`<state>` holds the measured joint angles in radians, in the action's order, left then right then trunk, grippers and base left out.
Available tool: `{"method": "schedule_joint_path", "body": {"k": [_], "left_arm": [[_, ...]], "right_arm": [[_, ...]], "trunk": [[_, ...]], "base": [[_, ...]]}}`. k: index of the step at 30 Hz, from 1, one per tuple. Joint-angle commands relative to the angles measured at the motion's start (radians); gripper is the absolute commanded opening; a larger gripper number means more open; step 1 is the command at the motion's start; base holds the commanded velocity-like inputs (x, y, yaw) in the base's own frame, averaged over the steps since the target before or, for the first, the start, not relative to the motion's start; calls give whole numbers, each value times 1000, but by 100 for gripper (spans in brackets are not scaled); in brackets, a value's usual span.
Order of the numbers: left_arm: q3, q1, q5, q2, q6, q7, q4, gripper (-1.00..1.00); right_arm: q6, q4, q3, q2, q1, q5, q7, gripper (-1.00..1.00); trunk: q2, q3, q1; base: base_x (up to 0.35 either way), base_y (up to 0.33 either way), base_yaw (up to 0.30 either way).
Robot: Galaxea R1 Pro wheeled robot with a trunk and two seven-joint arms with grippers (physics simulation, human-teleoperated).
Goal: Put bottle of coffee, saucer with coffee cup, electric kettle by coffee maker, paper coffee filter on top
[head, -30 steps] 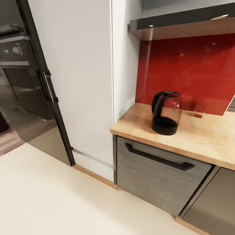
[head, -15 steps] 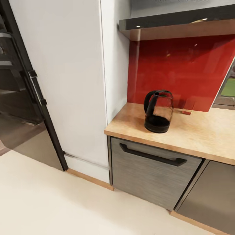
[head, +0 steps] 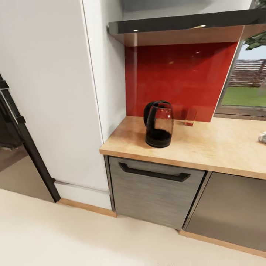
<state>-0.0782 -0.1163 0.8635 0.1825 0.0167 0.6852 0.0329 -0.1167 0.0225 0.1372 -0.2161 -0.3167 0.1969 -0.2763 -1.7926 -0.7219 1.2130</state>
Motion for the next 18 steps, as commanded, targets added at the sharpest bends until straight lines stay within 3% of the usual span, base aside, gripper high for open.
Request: {"method": "schedule_joint_path", "body": {"k": [1, 10, 18], "left_arm": [[-8, 0, -7, 0, 2, 4, -1, 100], [-8, -1, -6, 0, 2, 4, -1, 100], [-8, -1, -7, 0, 2, 4, -1, 100]], "right_arm": [[-4, -1, 9, 0, -1, 9, -3, 100], [-4, -1, 9, 0, -1, 9, -3, 100], [-3, -1, 9, -1, -1, 10, -4, 100]], "trunk": [[0, -1, 0], [0, -1, 0], [0, -1, 0]], "base": [[0, 0, -284], [0, 13, -268], [0, 233, -63]]}}
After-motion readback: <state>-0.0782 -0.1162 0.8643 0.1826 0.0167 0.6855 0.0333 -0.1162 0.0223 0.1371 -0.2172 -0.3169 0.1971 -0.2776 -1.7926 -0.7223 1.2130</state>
